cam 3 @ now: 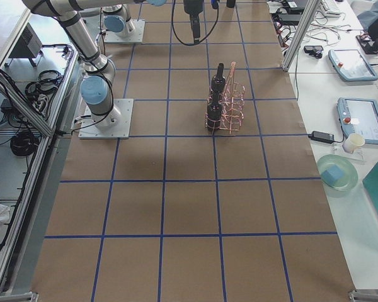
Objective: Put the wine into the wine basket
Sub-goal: 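Close the left gripper on the dark wine bottle at the far edge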
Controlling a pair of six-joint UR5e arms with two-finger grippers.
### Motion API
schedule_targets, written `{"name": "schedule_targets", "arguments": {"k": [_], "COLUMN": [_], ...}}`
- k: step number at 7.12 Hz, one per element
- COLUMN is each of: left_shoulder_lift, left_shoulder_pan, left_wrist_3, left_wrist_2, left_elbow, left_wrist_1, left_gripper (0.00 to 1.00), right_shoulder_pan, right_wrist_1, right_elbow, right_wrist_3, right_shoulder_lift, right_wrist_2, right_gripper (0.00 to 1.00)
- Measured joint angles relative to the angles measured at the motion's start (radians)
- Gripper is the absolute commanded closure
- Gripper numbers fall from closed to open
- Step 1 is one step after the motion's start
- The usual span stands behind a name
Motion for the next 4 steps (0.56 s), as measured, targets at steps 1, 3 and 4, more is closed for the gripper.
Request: {"name": "schedule_targets", "arguments": {"k": [1,3,4], "left_shoulder_lift": [-0.002,-0.006,-0.005], "left_shoulder_pan": [0.009,0.036,0.051], "left_wrist_3": [0.001,0.008,0.010], "left_wrist_2": [0.002,0.034,0.038], "left_elbow": [0.000,0.005,0.012], "left_wrist_1": [0.002,0.004,0.006], "left_gripper": [0.00,0.00,0.00], "right_shoulder_pan": [0.000,0.000,0.000], "right_wrist_1": [0.000,0.000,0.000], "right_elbow": [0.000,0.000,0.000], "right_wrist_3": [0.000,-0.001,-0.001], "right_shoulder_lift": [0.000,-0.001,-0.001], "right_wrist_2": [-0.001,-0.001,-0.001], "right_gripper": [0.00,0.00,0.00]}}
